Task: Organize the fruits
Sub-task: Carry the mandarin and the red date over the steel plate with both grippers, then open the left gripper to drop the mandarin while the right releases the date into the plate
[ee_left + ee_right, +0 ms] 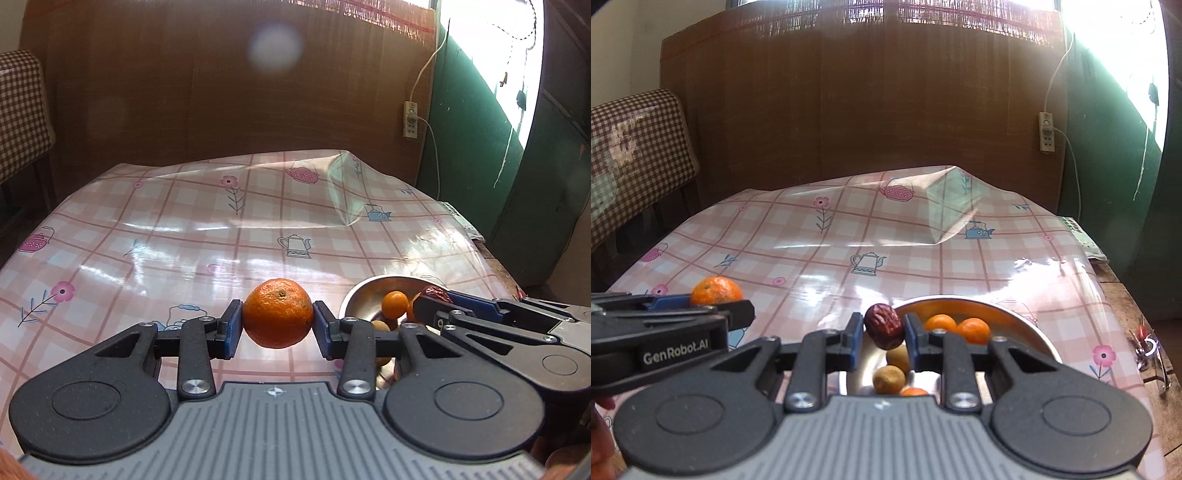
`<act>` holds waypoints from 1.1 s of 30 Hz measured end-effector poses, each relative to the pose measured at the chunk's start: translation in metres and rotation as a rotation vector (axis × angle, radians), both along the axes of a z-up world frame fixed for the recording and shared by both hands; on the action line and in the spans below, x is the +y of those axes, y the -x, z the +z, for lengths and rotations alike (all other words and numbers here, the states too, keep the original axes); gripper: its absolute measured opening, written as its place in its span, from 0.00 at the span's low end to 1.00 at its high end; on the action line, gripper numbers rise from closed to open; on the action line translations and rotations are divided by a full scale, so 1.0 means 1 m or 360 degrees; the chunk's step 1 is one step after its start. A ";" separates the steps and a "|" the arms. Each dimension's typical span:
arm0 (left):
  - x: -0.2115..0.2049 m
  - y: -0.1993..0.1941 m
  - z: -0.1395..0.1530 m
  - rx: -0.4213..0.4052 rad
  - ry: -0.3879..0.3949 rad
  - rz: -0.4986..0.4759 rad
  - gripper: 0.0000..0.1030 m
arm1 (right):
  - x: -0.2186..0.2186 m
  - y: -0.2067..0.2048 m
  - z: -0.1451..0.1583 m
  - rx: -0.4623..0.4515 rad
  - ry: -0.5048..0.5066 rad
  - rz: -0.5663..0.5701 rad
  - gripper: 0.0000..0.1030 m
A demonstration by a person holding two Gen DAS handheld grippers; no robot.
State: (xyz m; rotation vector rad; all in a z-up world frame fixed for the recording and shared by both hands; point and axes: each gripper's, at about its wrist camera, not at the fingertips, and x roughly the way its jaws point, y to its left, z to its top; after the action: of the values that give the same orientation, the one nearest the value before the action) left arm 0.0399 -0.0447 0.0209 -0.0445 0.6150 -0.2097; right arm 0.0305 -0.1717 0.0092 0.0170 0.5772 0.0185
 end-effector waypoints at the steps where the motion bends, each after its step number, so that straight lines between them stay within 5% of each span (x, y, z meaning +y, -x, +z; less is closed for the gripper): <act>1: -0.004 0.000 0.000 0.0001 0.0001 -0.0012 0.47 | -0.004 0.002 0.001 -0.0006 0.0004 -0.0013 0.24; 33: -0.103 -0.028 -0.036 0.0131 -0.0053 -0.0386 0.47 | -0.099 0.010 -0.029 0.0072 -0.0036 -0.0278 0.24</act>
State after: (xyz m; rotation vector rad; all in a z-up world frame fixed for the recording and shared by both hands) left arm 0.0681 -0.1476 -0.0150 0.0545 0.7056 -0.4340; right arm 0.0204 -0.2705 -0.0203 0.0897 0.6190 -0.1456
